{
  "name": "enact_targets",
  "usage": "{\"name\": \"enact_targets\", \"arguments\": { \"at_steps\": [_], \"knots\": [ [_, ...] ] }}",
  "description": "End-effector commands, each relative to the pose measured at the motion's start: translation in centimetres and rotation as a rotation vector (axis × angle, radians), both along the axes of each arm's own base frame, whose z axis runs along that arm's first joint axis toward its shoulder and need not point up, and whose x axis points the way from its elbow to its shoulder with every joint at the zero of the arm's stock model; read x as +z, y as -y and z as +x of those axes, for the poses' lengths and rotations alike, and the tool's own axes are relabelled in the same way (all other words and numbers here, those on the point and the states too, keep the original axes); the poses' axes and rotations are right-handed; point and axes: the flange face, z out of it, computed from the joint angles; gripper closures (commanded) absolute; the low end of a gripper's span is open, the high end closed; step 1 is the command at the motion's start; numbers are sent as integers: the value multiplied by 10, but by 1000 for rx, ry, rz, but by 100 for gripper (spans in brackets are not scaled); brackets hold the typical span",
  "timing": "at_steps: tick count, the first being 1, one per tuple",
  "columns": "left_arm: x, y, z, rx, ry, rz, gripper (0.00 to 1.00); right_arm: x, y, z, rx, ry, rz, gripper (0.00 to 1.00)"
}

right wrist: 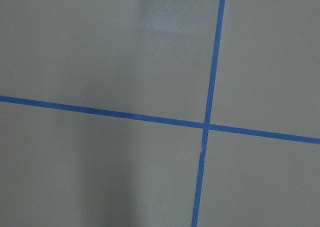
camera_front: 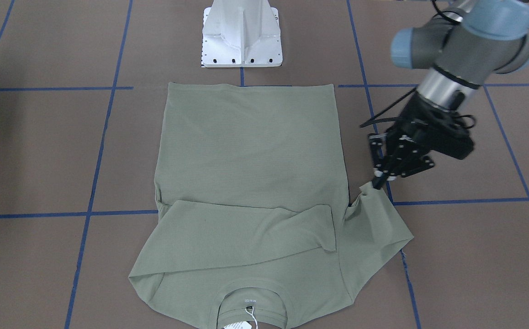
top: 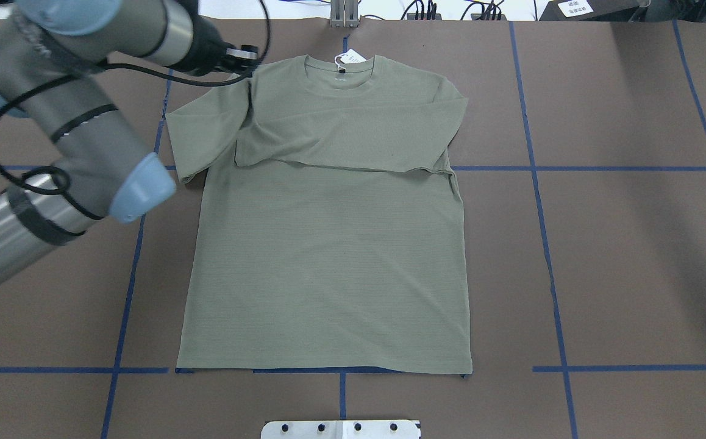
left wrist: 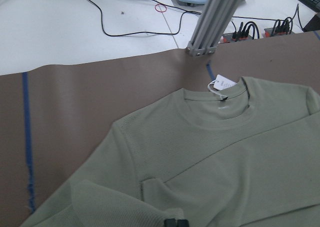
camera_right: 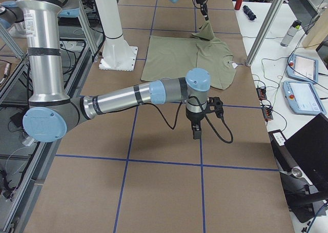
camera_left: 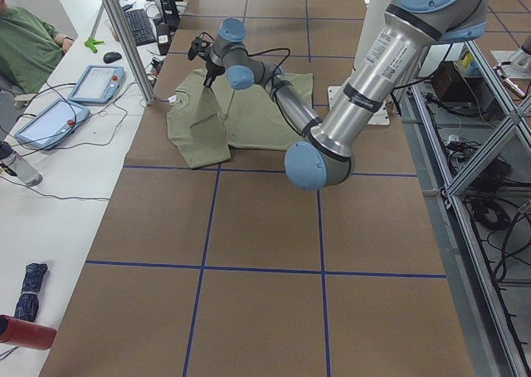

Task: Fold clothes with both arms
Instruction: 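Fold the sleeve with the left gripper across the shirt body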

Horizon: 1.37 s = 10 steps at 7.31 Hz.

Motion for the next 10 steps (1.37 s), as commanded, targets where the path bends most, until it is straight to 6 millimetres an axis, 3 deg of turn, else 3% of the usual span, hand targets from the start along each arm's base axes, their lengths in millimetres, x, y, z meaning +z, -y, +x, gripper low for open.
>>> {"name": "enact_targets", "arguments": {
  "at_steps": [1, 3, 4, 5, 6, 7, 8, 9, 10],
  "knots": [
    [-103, 3, 139, -59, -45, -127, 100, 0, 0, 2, 5, 0, -1, 0],
    [-86, -50, 221, -12, -129, -25, 100, 1, -1, 4, 9, 0, -1, 0],
    [-78, -73, 241, 24, -128, 18, 100, 1, -1, 5, 10, 0, -1, 0],
    [-74, -82, 248, 37, -125, 24, 100, 0, -1, 5, 12, 0, -2, 0],
    [-81, -84, 244, 40, -171, 48, 42, 0, -1, 5, 21, 3, -10, 0],
    [-76, -87, 242, 41, -191, 65, 0, -3, 2, 5, 22, 6, -5, 0],
    [-85, -91, 235, 56, -192, 67, 0, -12, 6, 4, 20, 17, 26, 0],
    [-82, -91, 232, 96, -122, 58, 0, -24, 14, 0, 10, 62, 86, 0],
    [-57, -89, 200, 125, -39, 76, 0, -38, 21, -3, 12, 91, 126, 0]
  ]
}}
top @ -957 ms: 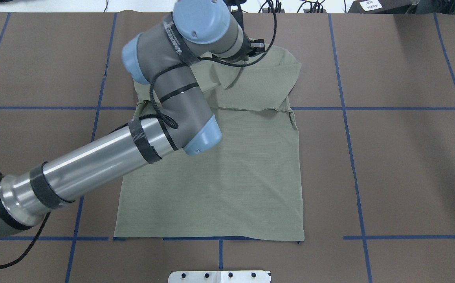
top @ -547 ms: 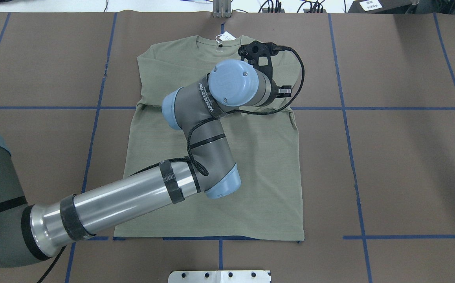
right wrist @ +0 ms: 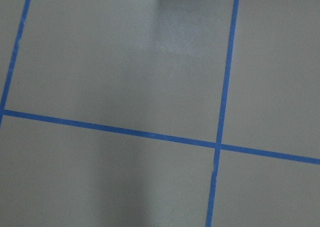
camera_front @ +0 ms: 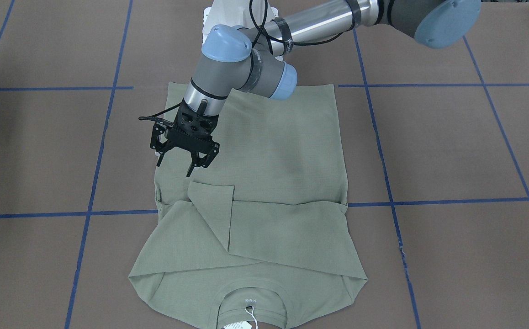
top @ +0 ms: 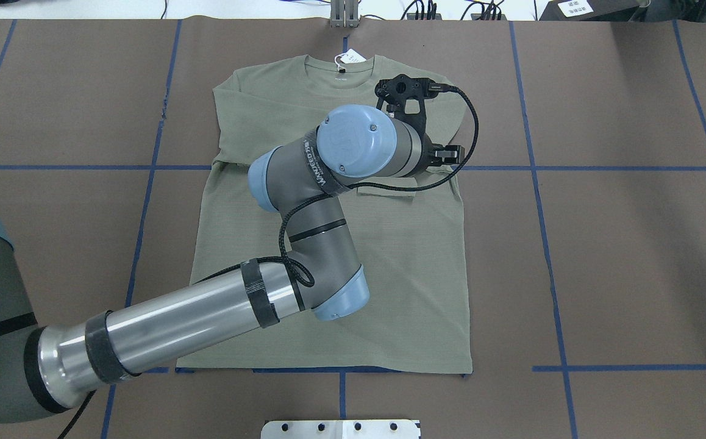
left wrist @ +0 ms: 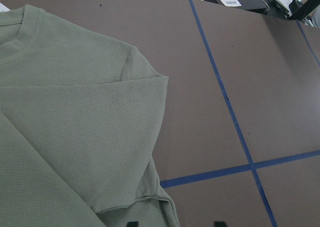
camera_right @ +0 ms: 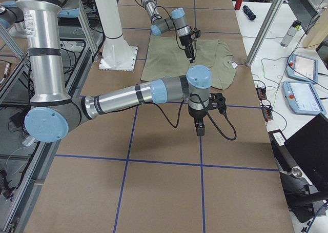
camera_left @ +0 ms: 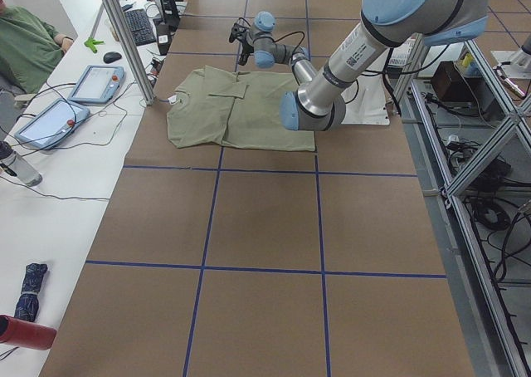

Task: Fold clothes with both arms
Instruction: 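Fold the sleeve with the left gripper across the shirt body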

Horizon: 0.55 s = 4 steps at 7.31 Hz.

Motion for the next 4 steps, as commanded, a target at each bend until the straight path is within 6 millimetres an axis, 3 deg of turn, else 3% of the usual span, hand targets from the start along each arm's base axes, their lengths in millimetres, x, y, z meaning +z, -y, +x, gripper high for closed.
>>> {"name": "enact_targets", "arguments": {
  "at_steps": [1, 2, 4],
  "knots": [
    [47, 10, -81, 58, 139, 45, 0, -35, 12, -5, 3, 68, 101, 0],
    [85, 11, -138, 76, 189, 62, 0, -57, 24, -25, -22, 81, 185, 2],
    [117, 18, -207, 62, 299, 107, 0, -101, 36, -111, 24, 143, 115, 1]
  ]
}}
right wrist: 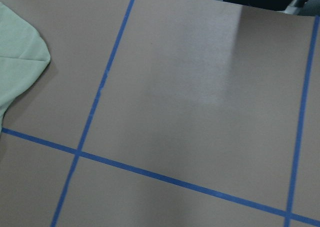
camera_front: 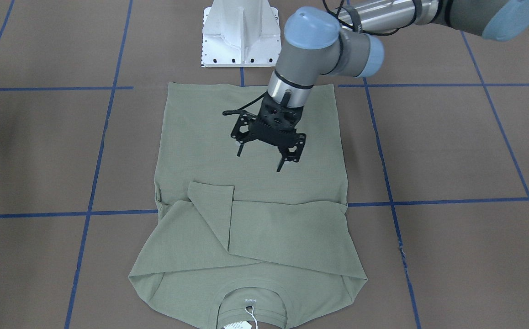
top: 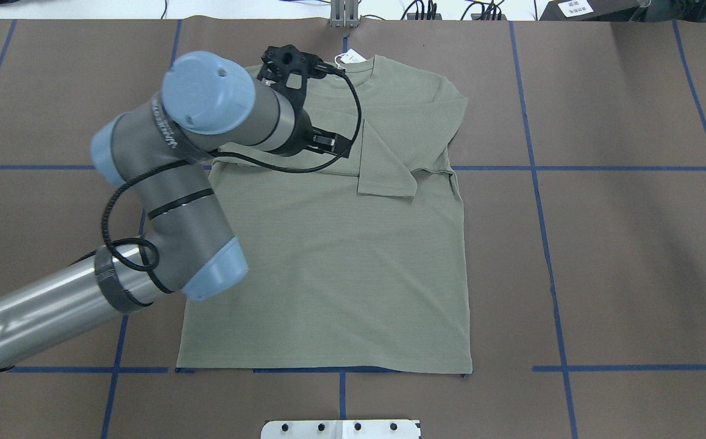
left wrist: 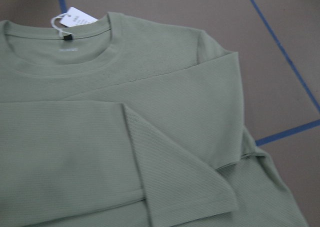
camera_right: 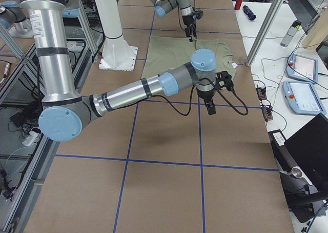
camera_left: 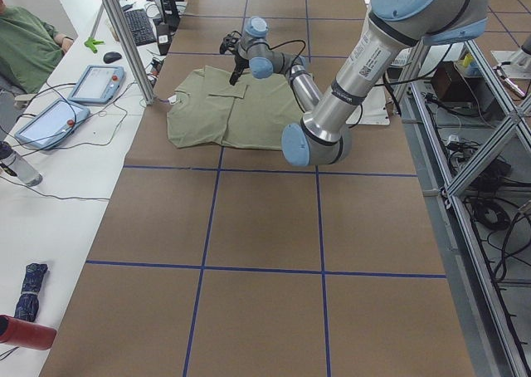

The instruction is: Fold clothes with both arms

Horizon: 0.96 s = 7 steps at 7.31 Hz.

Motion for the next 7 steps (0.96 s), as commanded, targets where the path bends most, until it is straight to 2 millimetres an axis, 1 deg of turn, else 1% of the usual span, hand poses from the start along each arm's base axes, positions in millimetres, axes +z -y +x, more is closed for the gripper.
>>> {"name": "enact_targets", "arguments": {
  "at_steps": [1, 2, 3, 4, 5, 6, 7],
  "knots": [
    [34, 9, -67, 27, 92, 60, 0, -62, 16, -104, 80, 31, -47, 1],
    [56, 12, -107, 58, 92, 62, 0, -102, 20, -178, 121, -7, -26, 1],
    [78, 1, -142, 63, 89, 62, 0, -130, 12, -246, 161, -40, -52, 1],
    [89, -12, -157, 89, 115, 114, 0, -164, 6, -286, 205, -90, -43, 2],
    [106, -12, -169, 113, 157, 158, 0, -191, -13, -334, 217, -125, -63, 2],
    [107, -8, -179, 96, 145, 169, 0, -214, -29, -373, 229, -184, -32, 2],
    [114, -11, -185, 132, 121, 143, 0, -238, -45, -412, 225, -231, -39, 2]
  ]
}}
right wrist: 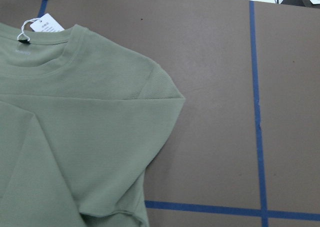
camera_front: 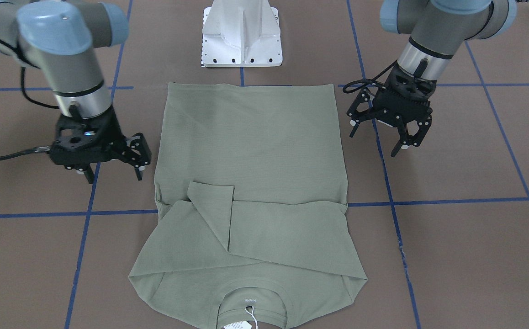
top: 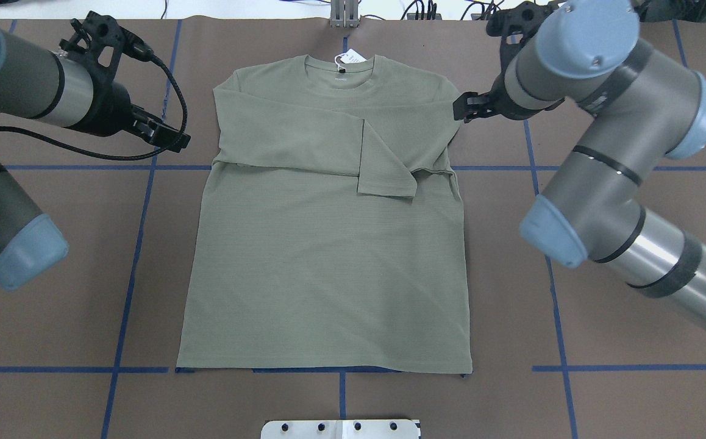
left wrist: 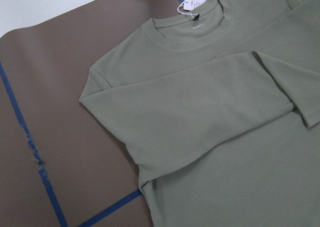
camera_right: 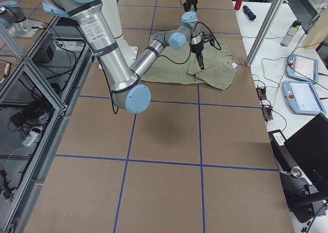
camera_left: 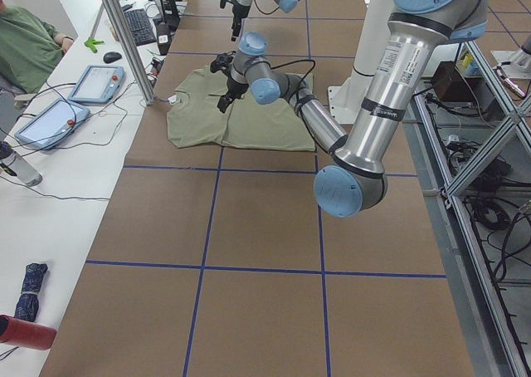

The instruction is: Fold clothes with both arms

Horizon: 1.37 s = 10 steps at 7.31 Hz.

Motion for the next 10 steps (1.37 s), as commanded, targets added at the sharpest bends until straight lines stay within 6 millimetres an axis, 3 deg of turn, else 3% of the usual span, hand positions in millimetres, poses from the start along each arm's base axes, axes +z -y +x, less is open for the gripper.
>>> {"name": "enact_targets", "arguments": {
  "at_steps": [1, 2, 3, 6, 7, 8, 10],
  "knots": [
    [20, -5, -20, 30, -27, -11, 0, -50, -19, -91, 16, -81, -8, 4],
    [30, -7, -27, 18, -47, -6, 0, -70, -3, -143, 46, -115, -33, 6],
    [27, -9, -27, -11, -83, -44, 0, -88, 3, -176, 46, -147, -23, 8],
    [26, -9, -27, -14, -94, -46, 0, -69, -11, -240, 21, -251, -13, 25],
    [26, -9, -27, -15, -94, -47, 0, -65, -28, -258, 5, -268, 8, 36],
    [26, -10, -27, -14, -94, -45, 0, -60, -33, -268, 0, -284, 14, 41],
    [26, -10, -27, -14, -94, -45, 0, -46, -28, -281, 7, -306, 31, 41]
  ]
}}
